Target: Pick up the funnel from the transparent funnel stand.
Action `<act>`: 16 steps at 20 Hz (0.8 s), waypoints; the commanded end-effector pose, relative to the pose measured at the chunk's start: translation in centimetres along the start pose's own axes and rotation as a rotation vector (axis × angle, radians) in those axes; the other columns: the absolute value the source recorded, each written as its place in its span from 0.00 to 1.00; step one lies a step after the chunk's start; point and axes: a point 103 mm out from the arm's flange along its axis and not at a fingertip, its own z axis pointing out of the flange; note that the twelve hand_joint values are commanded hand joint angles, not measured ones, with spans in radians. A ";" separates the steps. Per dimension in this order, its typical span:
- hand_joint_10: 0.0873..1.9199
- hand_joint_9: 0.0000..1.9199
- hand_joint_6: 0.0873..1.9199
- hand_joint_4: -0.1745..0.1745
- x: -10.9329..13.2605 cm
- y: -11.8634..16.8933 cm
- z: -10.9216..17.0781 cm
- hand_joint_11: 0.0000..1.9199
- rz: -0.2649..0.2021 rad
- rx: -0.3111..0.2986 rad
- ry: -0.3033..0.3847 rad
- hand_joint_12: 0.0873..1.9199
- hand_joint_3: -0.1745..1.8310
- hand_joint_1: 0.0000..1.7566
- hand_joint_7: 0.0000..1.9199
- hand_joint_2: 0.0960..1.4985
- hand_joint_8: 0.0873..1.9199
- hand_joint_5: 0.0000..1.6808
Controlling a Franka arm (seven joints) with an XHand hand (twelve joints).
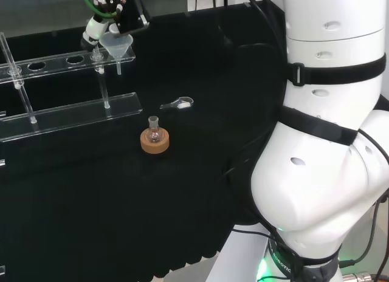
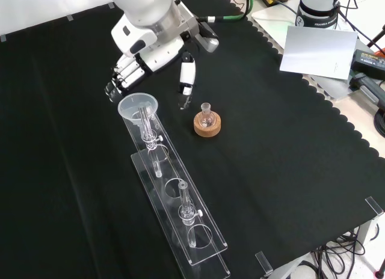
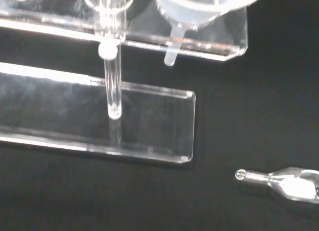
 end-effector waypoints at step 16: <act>0.44 0.00 0.00 0.29 2.0 1.6 2.2 0.16 0.020 0.102 -0.066 0.78 0.16 0.33 0.01 0.48 0.00 0.00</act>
